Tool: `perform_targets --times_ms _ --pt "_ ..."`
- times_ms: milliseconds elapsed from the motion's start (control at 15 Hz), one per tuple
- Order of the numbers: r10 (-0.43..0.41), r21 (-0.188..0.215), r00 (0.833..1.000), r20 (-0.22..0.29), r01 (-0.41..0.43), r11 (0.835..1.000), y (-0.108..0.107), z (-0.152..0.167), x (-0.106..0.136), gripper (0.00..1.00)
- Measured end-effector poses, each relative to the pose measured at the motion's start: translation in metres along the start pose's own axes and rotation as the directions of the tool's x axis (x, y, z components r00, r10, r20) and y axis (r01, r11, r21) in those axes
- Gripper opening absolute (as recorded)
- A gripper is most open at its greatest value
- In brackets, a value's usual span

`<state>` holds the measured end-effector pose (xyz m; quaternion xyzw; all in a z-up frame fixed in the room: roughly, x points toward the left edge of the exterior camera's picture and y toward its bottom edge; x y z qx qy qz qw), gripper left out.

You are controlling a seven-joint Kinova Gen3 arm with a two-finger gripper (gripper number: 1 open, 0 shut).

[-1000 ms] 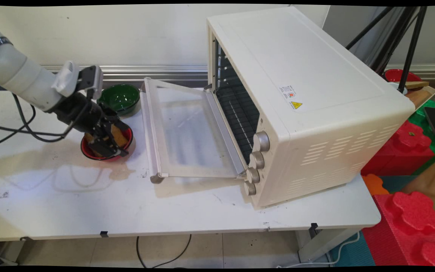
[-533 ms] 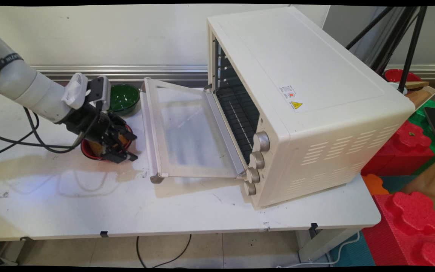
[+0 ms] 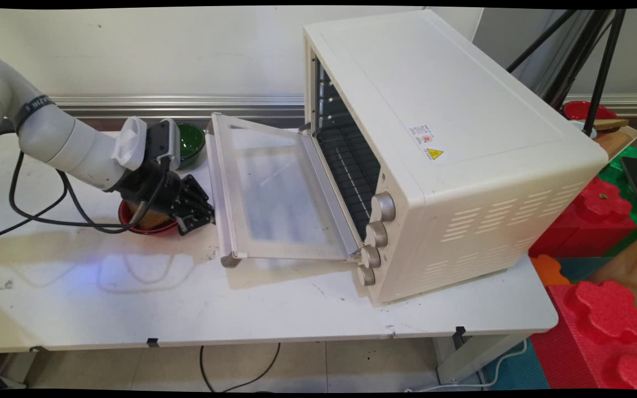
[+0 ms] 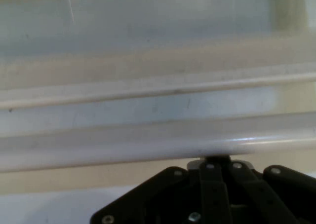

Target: Close the oven

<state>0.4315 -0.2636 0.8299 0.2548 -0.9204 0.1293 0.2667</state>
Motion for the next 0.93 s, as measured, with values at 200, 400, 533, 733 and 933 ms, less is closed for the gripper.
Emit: perform_targets --times_ms 200,400,533,733,933 --pt "0.0 0.024 0.999 -0.05 0.001 1.0 0.001 -0.007 0.01 0.0" --pt "0.034 0.046 0.994 -0.108 -0.029 0.998 -0.003 -0.023 0.033 0.0" --pt "0.066 0.068 0.986 -0.152 -0.057 0.996 -0.007 -0.038 0.05 0.0" --pt "0.117 0.083 0.97 -0.212 -0.102 0.991 -0.019 -0.054 0.093 0.0" --pt "0.123 0.078 0.964 -0.237 -0.107 0.991 -0.027 -0.06 0.12 0.0"
